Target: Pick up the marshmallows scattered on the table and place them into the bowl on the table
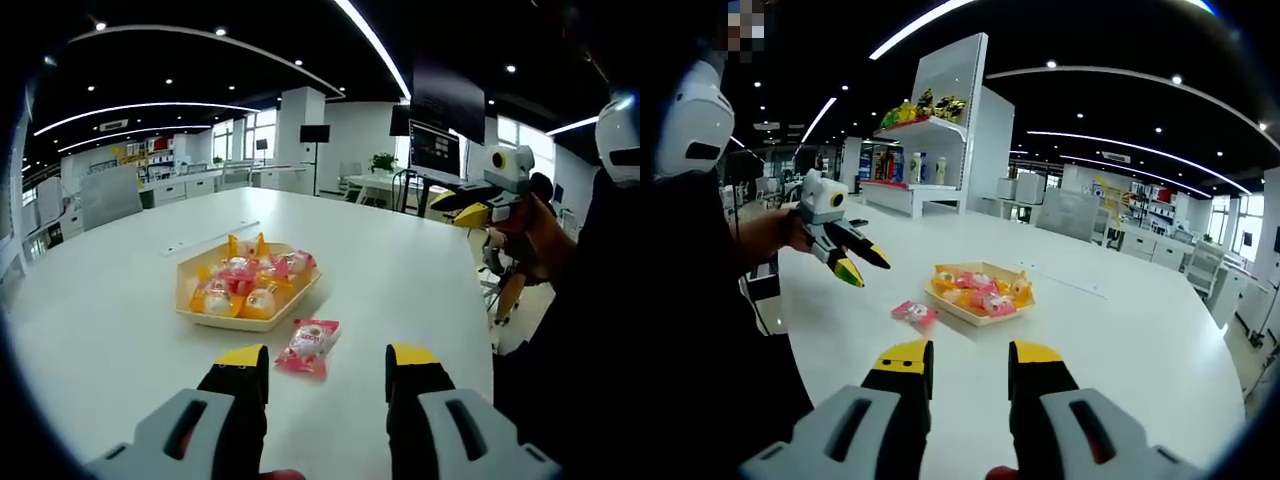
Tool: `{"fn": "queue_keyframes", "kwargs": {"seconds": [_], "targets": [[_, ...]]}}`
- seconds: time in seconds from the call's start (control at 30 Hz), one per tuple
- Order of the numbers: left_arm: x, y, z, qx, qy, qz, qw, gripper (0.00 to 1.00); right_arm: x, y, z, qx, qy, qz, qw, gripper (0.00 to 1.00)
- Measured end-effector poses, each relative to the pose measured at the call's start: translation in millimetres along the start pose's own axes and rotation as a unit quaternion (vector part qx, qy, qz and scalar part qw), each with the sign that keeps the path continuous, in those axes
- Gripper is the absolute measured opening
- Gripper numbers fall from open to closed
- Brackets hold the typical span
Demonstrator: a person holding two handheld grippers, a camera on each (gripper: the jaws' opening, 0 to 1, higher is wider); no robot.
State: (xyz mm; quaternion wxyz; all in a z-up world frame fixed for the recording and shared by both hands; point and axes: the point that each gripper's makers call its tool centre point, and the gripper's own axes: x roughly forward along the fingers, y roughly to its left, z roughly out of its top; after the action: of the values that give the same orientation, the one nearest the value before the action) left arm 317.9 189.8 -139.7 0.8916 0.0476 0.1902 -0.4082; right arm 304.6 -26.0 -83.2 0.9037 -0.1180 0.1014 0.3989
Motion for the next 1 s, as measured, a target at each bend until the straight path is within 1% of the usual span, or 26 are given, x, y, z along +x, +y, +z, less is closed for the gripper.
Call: {"fn": "queue_keyframes", "kwargs": {"seconds": [0.23, 0.37, 0.63, 1.0], "targets": [[7.2, -1.3, -0.5, 0.000, 0.003, -0.006, 1.0000, 0.47, -0.7, 1.2, -0.6, 0.000, 0.001, 0.001, 1.0000, 0.30], [11.8, -0.8, -3.9, 0.007, 0.012, -0.003, 0.9999, 0.47, -1.0, 1.4, -2.1, 0.000, 0.003, 0.001, 1.0000, 0.30], [19.2, -2.1, -6.0, 0.005, 0.017, -0.008, 0.9998, 0.47, 0.1, 1.8, -3.3, 0.001, 0.004, 0.002, 1.0000, 0.30], [29.9, 0.1, -9.9, 0.010, 0.027, -0.005, 0.9996, 0.47, -1.4, 1.1, -5.7, 0.004, 0.005, 0.001, 1.0000, 0.30]]}}
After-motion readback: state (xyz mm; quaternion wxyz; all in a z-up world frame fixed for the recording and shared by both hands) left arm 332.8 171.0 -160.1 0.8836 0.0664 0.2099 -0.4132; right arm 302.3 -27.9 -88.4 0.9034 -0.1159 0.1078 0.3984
